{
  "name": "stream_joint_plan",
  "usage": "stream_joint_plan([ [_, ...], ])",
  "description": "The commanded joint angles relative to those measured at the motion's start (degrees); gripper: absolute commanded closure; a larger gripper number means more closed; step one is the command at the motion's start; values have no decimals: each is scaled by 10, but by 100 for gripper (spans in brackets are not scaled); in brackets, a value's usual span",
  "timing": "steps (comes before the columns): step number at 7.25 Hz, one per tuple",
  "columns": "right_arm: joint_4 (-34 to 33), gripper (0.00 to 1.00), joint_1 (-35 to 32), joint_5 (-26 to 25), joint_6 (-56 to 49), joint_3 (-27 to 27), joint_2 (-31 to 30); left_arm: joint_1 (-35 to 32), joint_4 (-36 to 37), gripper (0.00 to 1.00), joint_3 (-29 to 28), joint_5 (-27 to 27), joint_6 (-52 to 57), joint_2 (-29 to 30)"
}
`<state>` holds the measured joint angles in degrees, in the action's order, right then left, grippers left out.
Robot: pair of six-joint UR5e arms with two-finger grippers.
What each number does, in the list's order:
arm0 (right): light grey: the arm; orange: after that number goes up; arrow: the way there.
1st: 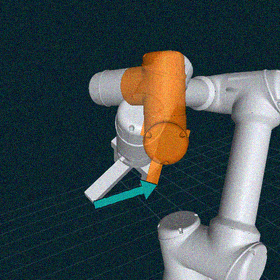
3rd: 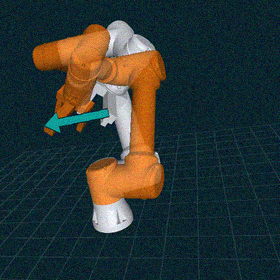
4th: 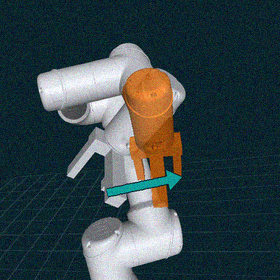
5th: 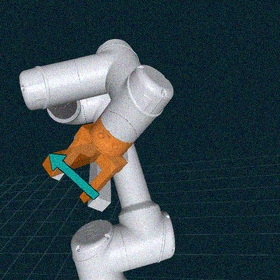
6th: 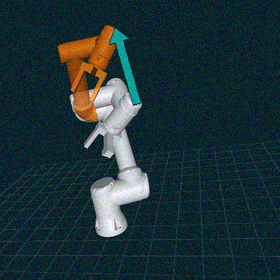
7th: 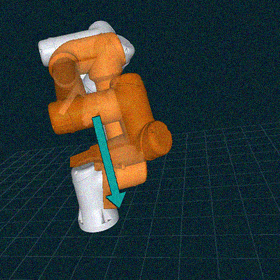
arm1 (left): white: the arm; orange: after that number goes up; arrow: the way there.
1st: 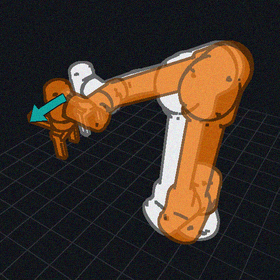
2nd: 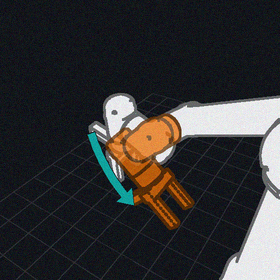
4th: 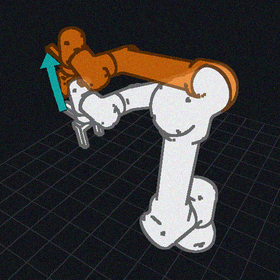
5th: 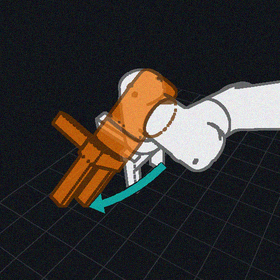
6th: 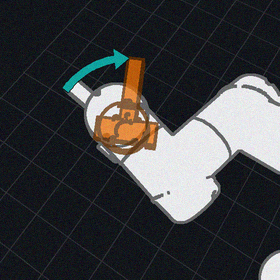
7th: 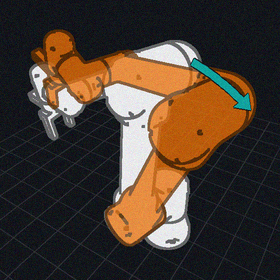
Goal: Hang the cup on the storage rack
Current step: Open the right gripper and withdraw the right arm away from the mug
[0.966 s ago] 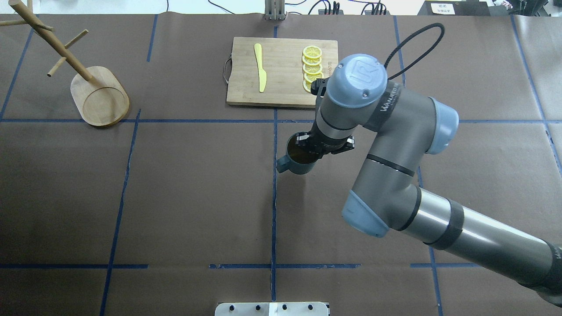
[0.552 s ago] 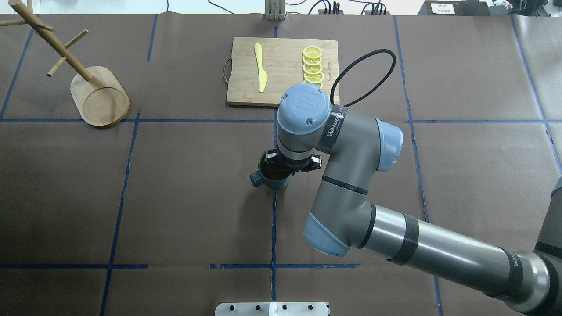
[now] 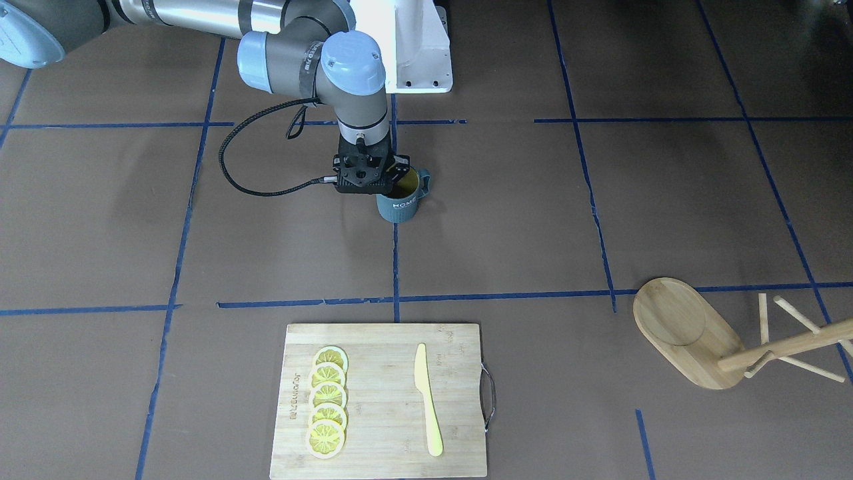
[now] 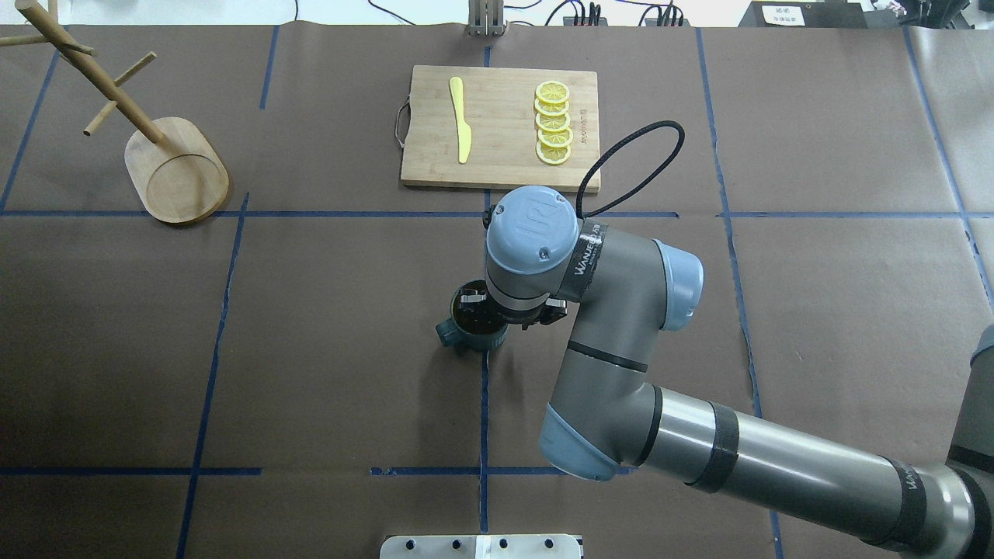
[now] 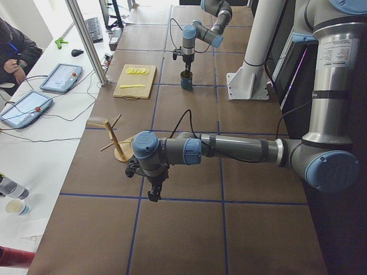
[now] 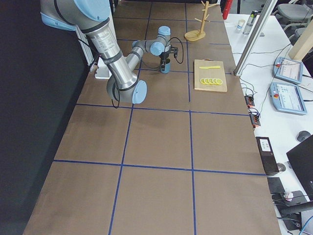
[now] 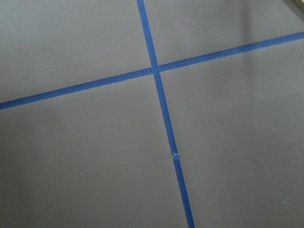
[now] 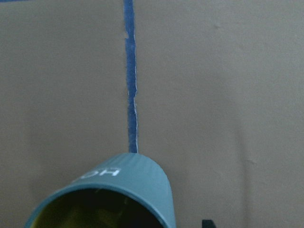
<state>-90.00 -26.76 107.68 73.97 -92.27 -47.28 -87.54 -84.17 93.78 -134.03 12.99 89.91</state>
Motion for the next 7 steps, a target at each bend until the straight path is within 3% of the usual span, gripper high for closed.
stream_joint_plan([
  [1, -24, 0, -49, 36, -8, -57, -5, 0, -1, 0, 1, 0, 1, 0],
  [4, -122, 0, -155, 113, -133, -149, -39, 0, -9, 0, 11, 1, 0, -1],
  [7, -144, 0, -290, 163, -402, -161, -148, 1, -27, 0, 18, 5, -6, 2],
])
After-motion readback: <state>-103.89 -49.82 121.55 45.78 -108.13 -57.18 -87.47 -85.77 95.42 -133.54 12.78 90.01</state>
